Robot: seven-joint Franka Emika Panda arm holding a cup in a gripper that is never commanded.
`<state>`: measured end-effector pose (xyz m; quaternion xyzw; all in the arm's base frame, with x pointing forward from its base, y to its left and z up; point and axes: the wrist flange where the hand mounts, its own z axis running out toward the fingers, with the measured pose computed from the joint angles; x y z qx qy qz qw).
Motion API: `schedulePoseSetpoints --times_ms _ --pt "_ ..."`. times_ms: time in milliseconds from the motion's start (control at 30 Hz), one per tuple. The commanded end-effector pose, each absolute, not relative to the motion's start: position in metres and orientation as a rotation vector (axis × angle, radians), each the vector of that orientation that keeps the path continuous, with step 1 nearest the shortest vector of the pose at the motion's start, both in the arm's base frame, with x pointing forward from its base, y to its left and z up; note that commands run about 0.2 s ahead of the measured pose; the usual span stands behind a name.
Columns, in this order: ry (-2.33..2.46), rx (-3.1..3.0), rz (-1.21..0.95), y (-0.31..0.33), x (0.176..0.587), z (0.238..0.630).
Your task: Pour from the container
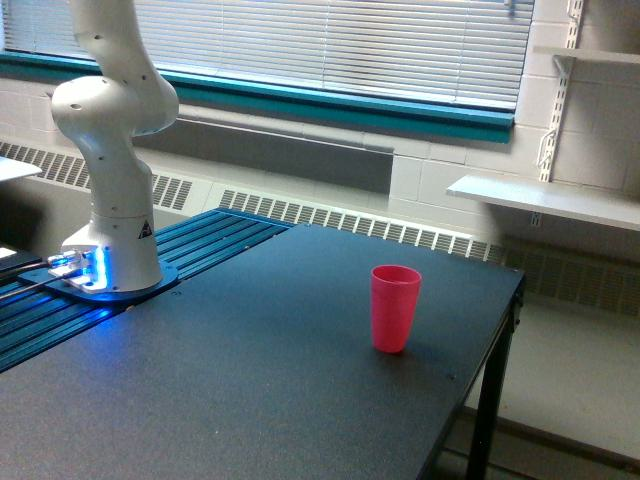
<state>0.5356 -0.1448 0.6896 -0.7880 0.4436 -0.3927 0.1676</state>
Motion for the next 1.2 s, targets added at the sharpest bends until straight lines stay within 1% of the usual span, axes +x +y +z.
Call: schedulePoseSetpoints --times_ms 33,533,767,1200 --pt "1.269 -2.277 -1.079 -0.14 0.544 0.673" --pt "1.255 -2.318 -1.077 -0.12 0.547 0.666" --pt "1.243 -2.358 -1.055 -0.104 0.543 0.657" --pt "1.241 -2.417 -1.016 -0.068 0.516 0.627"
